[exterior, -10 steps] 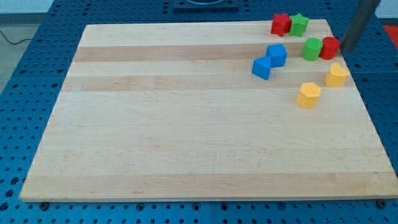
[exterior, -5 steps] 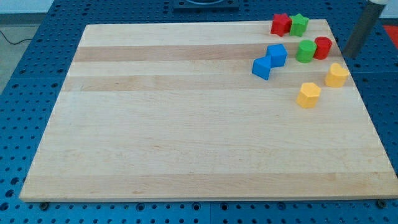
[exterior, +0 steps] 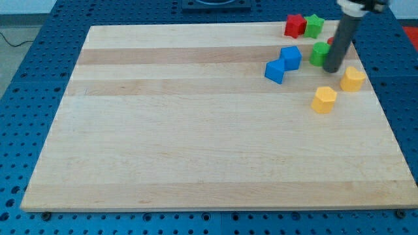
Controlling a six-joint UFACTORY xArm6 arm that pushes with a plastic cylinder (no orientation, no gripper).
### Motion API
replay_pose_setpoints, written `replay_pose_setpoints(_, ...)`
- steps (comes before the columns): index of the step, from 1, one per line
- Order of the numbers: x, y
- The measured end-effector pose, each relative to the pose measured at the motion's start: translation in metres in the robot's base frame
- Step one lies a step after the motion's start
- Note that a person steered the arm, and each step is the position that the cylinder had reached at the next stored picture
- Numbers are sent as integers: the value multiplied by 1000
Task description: Push both the circles towards the green star
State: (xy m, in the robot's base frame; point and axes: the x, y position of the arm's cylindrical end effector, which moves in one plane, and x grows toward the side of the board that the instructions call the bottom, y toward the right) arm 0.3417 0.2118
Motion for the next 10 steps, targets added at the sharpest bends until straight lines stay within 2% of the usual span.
replay_pose_setpoints(2,-44,-15)
replay_pose_setpoints(3,-24,-16)
replay_pose_setpoints(4,19,-11)
replay_pose_setpoints(6,27,64)
replay_pose_setpoints(9,-34,10)
replay_pose_setpoints(10,-43,6)
